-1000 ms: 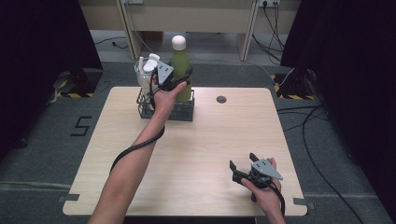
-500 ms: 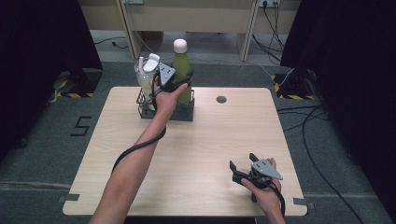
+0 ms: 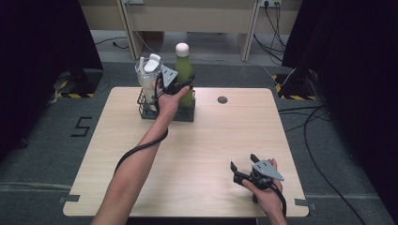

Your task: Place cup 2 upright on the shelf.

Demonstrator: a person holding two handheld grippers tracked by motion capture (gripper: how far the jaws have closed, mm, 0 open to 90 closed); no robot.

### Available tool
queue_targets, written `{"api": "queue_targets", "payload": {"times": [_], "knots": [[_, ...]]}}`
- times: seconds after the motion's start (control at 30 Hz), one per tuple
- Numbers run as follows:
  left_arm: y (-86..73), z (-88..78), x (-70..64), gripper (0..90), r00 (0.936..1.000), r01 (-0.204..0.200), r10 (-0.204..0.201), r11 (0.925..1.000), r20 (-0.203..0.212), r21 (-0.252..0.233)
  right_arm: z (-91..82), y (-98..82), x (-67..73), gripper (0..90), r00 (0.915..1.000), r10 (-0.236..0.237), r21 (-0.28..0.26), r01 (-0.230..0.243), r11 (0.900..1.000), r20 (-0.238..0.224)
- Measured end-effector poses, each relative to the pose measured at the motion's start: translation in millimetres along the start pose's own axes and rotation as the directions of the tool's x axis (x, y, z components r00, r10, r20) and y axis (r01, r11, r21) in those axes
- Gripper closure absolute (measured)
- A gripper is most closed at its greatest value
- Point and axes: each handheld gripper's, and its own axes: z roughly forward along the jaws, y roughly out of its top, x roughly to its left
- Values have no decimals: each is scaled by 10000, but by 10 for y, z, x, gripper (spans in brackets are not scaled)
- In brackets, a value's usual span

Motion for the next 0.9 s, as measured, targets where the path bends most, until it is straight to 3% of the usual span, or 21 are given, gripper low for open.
{"api": "queue_targets", "payload": {"times": [0.9], "knots": [[-203,8,-17,227,10000,-24,27,9993,-85,367,8,-10,-5,142,10000,-15,30,15,10000,-16]]}}
